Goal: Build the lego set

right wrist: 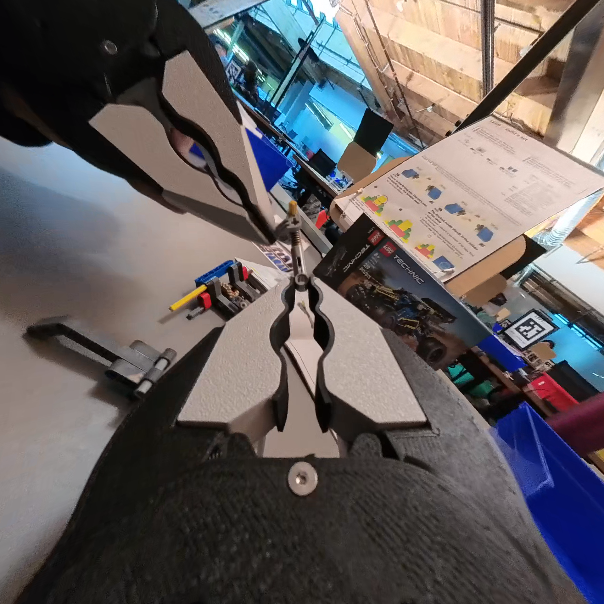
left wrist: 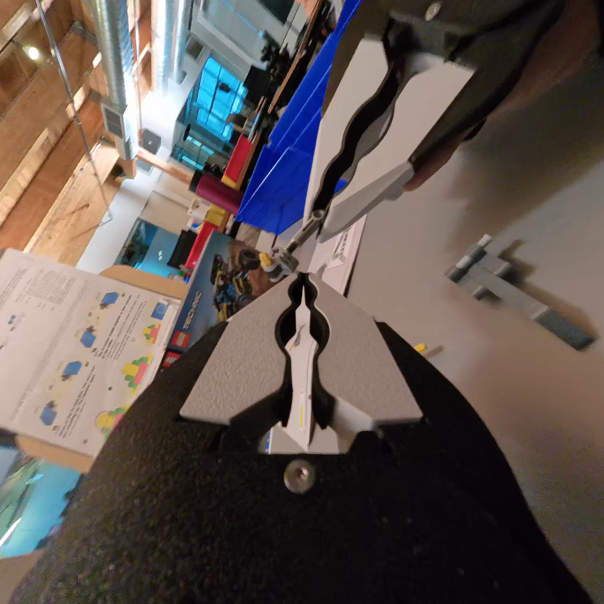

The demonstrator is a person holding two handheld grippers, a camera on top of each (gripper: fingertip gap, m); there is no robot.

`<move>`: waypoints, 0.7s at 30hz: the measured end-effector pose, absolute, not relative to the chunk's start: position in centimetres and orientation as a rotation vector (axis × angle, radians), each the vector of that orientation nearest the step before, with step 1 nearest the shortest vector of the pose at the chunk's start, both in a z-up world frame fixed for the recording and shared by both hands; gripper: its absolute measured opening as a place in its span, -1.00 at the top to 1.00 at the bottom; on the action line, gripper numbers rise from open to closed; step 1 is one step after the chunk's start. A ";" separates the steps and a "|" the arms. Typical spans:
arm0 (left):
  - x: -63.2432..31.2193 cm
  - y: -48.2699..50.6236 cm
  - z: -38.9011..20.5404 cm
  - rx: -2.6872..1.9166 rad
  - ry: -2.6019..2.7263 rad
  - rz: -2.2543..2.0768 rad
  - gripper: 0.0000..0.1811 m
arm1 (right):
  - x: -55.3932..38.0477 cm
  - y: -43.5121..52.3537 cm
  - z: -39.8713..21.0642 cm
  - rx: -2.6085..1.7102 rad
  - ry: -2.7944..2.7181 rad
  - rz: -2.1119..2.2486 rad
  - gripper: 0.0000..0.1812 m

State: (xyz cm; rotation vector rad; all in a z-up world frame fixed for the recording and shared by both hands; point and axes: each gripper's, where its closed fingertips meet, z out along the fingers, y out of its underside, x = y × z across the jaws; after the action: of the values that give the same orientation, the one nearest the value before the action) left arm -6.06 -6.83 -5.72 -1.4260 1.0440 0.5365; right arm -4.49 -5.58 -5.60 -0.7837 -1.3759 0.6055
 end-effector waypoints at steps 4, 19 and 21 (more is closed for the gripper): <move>-6.8 -6.8 -5.6 -1.451 0.955 0.503 0.95 | -4.2 -4.8 -6.0 -0.828 -1.370 0.615 0.95; -6.4 -5.3 -5.3 -1.482 0.763 0.437 0.75 | -4.3 -4.9 -6.2 -0.823 -1.381 0.613 0.95; -6.8 -5.5 -5.2 -1.488 0.738 0.428 0.78 | -4.2 -4.7 -6.2 -0.831 -1.376 0.613 0.94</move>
State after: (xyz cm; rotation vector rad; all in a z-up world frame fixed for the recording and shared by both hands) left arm -6.76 -5.54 -5.23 -1.4876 0.7376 0.4276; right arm -4.17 -4.67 -6.19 -0.8315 -1.3762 0.6135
